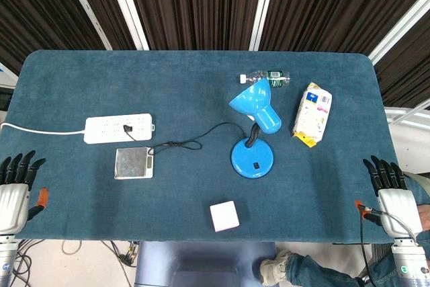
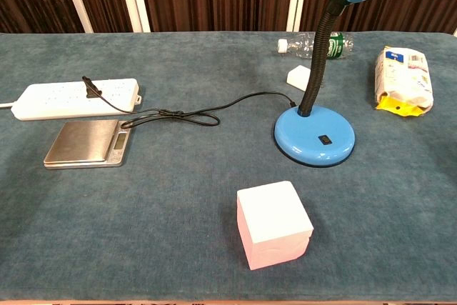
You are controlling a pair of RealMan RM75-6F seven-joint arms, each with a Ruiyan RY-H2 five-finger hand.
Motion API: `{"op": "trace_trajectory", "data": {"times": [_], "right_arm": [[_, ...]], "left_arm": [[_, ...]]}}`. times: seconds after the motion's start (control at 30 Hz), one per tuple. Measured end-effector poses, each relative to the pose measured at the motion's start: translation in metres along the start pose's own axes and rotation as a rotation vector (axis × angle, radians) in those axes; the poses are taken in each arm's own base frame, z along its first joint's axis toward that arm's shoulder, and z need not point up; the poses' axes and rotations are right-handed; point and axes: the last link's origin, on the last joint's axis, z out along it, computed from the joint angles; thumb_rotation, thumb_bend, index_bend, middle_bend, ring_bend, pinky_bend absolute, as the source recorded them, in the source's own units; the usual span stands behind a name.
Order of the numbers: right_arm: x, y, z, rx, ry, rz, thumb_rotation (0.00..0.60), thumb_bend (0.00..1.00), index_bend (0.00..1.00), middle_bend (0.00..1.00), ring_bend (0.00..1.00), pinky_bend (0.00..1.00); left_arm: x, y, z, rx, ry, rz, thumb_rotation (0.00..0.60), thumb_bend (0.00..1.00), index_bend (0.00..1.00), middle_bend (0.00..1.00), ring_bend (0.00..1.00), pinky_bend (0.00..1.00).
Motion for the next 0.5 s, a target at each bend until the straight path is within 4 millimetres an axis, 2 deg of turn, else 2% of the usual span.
{"op": "trace_trajectory", "data": {"times": [0.5], "right_arm": [[0.0002, -0.0036, -0.0017, -0.002, 0.001, 0.007, 0.6, 0.3, 0.0, 0.05, 0.04, 0.0]], "left_arm": [[0.0018, 0.0012, -0.0008, -0.006, 0.006, -0.01, 0.6, 0.47, 0.17, 0.04, 0.0, 0.0]]}}
